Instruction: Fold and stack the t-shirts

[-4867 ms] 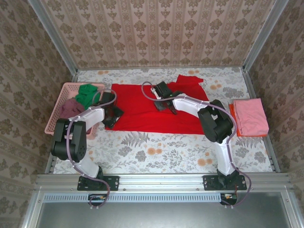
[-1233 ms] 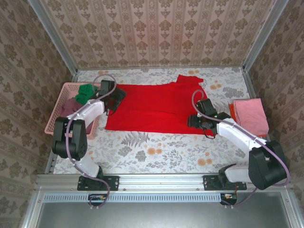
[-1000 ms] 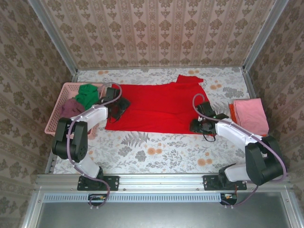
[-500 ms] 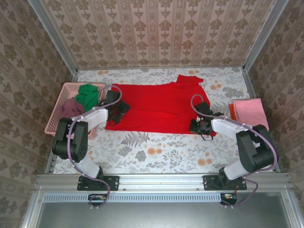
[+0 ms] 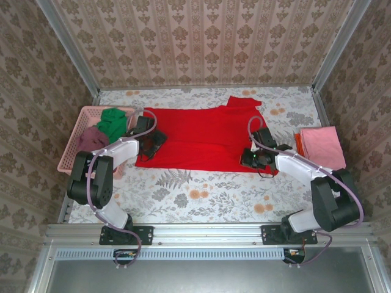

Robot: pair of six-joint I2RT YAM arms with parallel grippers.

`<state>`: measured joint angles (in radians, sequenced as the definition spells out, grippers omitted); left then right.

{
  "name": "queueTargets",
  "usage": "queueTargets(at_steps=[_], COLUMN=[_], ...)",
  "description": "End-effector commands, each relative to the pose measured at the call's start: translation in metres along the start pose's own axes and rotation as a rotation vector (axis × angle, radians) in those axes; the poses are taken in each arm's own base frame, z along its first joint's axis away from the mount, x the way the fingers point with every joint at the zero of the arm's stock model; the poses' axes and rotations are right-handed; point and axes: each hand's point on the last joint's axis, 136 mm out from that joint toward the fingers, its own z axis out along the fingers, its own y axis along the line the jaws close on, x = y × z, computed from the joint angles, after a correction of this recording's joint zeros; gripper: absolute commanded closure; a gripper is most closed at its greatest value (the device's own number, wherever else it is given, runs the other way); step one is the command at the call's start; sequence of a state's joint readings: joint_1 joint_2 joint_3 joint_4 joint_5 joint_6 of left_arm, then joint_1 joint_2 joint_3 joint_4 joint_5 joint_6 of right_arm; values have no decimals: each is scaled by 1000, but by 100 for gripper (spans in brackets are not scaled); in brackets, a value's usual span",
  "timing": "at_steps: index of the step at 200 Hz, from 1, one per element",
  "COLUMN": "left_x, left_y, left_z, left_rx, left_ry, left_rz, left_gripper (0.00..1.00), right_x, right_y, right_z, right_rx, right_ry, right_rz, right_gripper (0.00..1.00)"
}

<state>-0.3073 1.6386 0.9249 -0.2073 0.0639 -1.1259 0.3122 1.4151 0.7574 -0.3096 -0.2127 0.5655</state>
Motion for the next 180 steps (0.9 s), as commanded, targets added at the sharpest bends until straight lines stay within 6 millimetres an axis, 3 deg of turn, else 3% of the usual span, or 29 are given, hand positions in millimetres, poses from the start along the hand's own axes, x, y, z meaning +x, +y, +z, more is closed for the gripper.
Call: queueTargets(at_steps=[1, 51, 81, 90, 110, 124, 152, 180], left_x=[1, 1, 2, 2, 1, 1, -1, -4], left_y=[2, -2, -3, -3, -4, -7, -23, -35], left_z=[2, 1, 2, 3, 2, 0, -8, -9], left_rx=[-1, 11, 14, 13, 16, 23, 46, 54], left_ry=[-5, -3, 0, 3, 0, -1, -24, -48], left_rz=[4, 13, 15, 18, 21, 28, 87, 130], left_gripper=[27, 27, 27, 27, 27, 27, 25, 23], right_x=[-4, 9, 11, 10, 5, -5, -35, -67], right_y=[33, 62, 63, 60, 58, 56, 49, 42], right_z=[-7, 19, 25, 24, 15, 4, -11, 2], right_rx=[-101, -133, -101, -88, -69, -49, -26, -10], right_ry=[-6, 49, 53, 46, 10, -44, -159, -211], right_rz=[-25, -87, -99, -101, -131, -153, -133, -82], right_gripper=[100, 100, 99, 93, 59, 43, 28, 24])
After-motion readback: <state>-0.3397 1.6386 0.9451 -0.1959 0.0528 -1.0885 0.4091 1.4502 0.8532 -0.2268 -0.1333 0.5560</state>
